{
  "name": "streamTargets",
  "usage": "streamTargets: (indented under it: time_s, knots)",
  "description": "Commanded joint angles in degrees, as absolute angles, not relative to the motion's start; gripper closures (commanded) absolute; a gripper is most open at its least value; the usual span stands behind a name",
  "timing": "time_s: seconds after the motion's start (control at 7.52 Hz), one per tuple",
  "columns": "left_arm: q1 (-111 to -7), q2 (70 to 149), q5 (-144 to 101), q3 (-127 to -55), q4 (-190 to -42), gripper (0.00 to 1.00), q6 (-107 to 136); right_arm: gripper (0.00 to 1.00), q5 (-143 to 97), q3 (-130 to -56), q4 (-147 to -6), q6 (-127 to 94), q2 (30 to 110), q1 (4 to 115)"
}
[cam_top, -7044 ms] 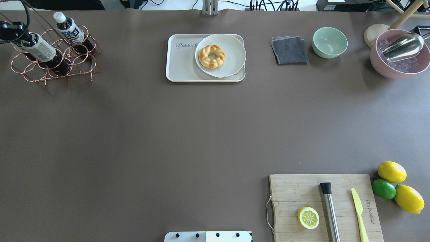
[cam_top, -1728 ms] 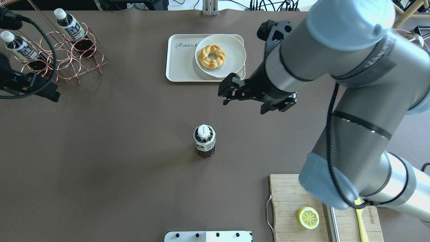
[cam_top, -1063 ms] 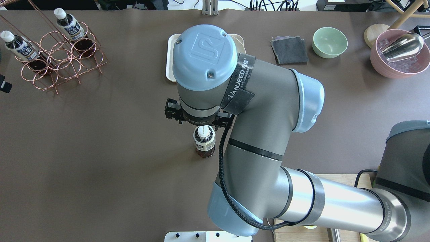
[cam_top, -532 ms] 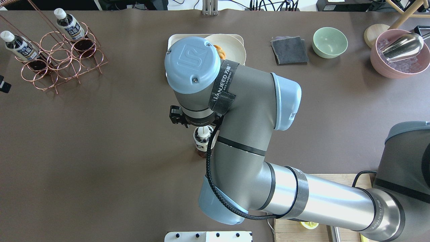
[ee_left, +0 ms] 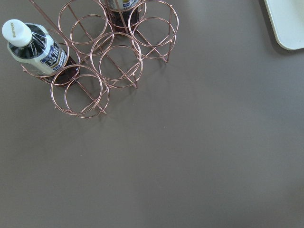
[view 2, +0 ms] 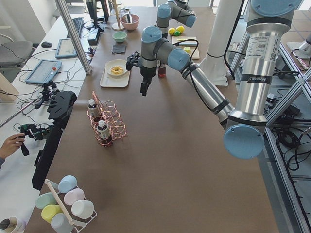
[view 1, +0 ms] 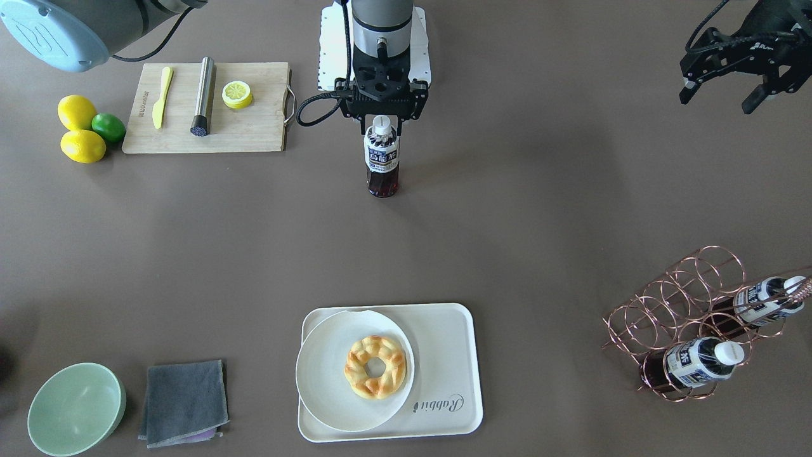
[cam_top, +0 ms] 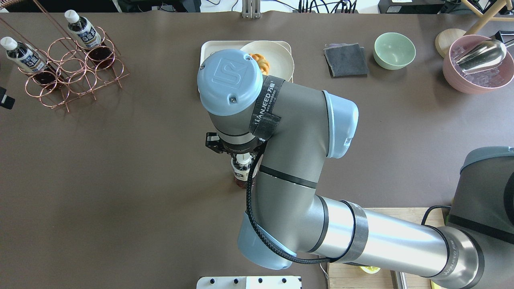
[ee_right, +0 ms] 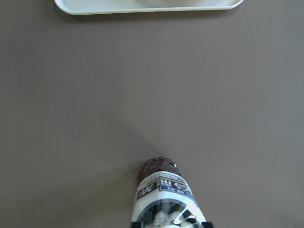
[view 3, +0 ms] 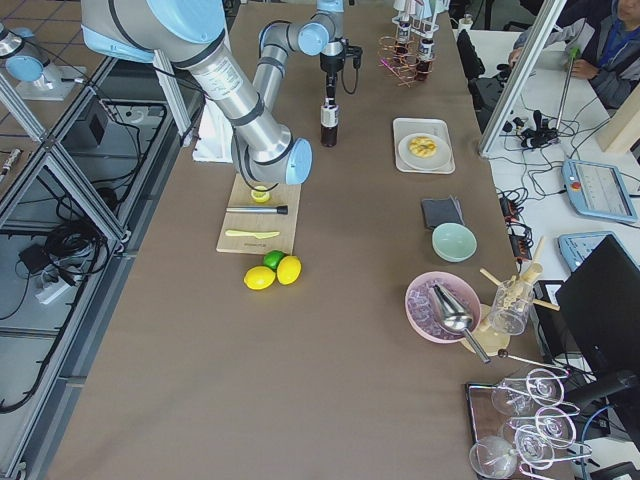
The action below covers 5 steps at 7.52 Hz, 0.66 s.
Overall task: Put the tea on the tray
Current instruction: 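Lower the right gripper over the bottle and grasp it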
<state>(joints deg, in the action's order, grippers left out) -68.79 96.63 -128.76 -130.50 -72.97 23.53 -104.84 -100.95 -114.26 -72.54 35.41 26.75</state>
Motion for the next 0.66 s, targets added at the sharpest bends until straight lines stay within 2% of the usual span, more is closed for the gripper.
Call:
streamTargets:
  time_s: [0.0,0.27,0.53]
  knots:
    - [-68.73,96.77,-128.76,-130.17,-73.04,0.03,24.08,1.00,-105.12,-101.16,-114.26,-72.25,35.33,26.81]
    - [-68.73,96.86,-128.76,-130.08,-73.04,0.03,24.08,1.00,-107.03,-101.34,-115.13,-70.32,34.55,29.94]
    - [-68.73,96.86,-128.76,-130.17,-73.04,0.03,24.17,1.00,-112.32,-98.98,-119.86,-66.30,27.46,36.71]
